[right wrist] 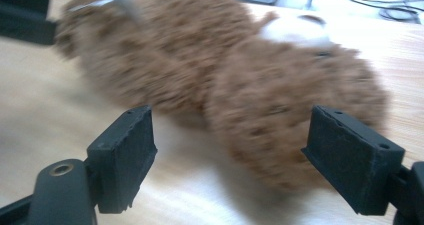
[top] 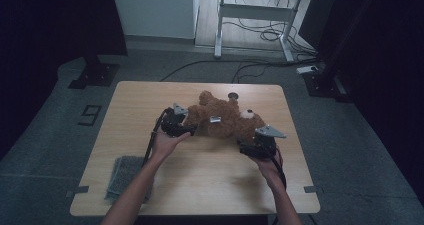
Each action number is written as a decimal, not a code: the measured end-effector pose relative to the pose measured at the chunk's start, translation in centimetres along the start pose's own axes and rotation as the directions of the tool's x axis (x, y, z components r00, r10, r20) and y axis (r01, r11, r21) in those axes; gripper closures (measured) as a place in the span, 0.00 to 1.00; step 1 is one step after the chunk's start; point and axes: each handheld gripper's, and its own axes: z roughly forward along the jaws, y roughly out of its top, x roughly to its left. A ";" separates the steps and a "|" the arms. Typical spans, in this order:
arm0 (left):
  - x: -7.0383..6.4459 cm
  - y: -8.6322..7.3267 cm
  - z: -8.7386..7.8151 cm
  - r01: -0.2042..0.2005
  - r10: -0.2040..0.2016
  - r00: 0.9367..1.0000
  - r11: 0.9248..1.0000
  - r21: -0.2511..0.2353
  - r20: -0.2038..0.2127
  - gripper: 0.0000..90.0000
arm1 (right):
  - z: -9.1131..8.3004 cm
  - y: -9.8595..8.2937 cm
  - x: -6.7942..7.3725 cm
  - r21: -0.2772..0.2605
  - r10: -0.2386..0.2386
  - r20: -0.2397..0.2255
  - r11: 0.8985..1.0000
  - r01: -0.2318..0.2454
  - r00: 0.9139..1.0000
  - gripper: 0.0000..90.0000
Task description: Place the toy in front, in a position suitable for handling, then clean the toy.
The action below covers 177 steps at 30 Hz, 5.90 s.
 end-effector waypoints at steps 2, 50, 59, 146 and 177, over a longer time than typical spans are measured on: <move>0.3 0.1 0.6 -0.001 0.001 1.000 1.000 0.006 -0.003 0.34 | 0.1 0.1 -1.2 -0.005 0.035 0.017 0.999 -0.034 0.999 0.22; -1.8 -4.0 -9.3 0.005 0.020 0.991 0.982 -0.188 0.131 0.81 | -2.1 -3.2 -1.3 -0.080 -0.037 -0.079 0.996 0.031 0.996 0.65; -3.3 -8.7 -8.9 0.009 0.012 0.992 0.986 -0.166 0.125 0.76 | -1.5 -6.9 -1.6 -0.044 -0.005 -0.148 0.999 -0.002 0.989 0.61; 1.0 -18.5 -10.3 0.046 -0.022 0.984 0.990 0.134 -0.178 0.78 | -0.5 -7.6 -2.0 -0.079 0.066 -0.178 0.994 -0.082 0.982 0.41; 0.2 -15.5 -15.8 0.155 -0.134 0.986 0.956 -0.248 0.097 0.88 | -0.6 -7.2 -2.6 -0.047 0.123 -0.209 0.990 -0.135 0.970 0.28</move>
